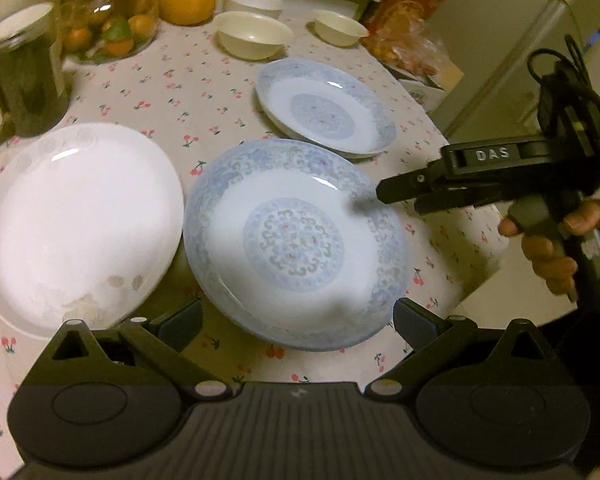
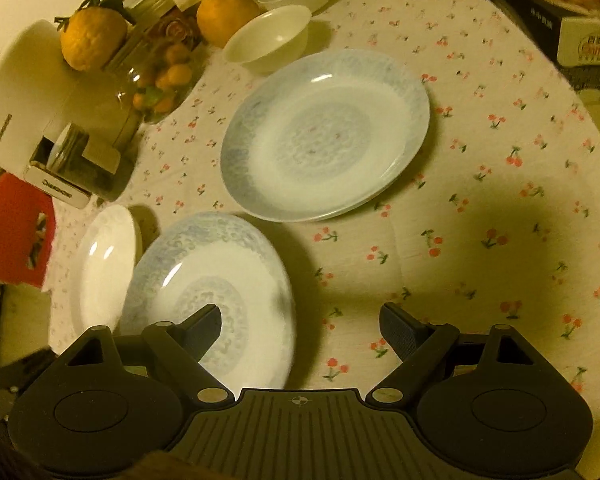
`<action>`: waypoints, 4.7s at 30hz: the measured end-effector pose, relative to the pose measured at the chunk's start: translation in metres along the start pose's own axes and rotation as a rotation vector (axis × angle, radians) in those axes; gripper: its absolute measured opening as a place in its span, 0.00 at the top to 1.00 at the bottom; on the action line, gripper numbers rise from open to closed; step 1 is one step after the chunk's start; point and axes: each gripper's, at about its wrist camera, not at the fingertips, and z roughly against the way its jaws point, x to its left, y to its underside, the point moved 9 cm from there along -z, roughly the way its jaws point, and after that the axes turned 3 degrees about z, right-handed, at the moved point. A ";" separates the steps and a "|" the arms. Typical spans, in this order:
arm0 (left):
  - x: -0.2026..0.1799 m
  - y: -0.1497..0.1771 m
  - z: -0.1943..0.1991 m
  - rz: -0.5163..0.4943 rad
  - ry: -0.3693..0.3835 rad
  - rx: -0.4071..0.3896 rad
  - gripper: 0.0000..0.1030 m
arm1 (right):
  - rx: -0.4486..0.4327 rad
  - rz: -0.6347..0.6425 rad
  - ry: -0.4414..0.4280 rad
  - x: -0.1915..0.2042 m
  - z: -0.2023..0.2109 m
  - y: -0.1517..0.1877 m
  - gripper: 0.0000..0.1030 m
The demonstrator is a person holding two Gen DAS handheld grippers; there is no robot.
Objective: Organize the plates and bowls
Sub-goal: 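Reach both grippers to the rim of the larger blue-patterned plate, then grip the blue-patterned plate with both grippers and carry it onto the other blue plate, then lower the plate onto the blue plate and open both grippers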
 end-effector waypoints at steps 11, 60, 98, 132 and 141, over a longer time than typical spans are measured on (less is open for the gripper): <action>0.014 0.003 -0.010 0.113 -0.066 -0.028 0.27 | 0.033 -0.041 -0.060 0.009 -0.015 0.000 0.14; 0.018 -0.018 0.011 0.109 -0.134 -0.197 0.83 | -0.074 0.030 -0.076 0.011 0.011 -0.012 0.84; -0.014 -0.121 -0.064 0.064 -0.208 -0.292 0.83 | -0.201 -0.192 0.027 -0.072 0.012 -0.096 0.84; -0.004 -0.135 -0.092 -0.007 -0.306 -0.334 0.81 | -0.239 -0.165 0.119 -0.071 0.000 -0.104 0.84; -0.008 -0.134 -0.099 -0.097 -0.350 -0.335 0.80 | -0.293 -0.122 0.148 -0.071 0.004 -0.109 0.84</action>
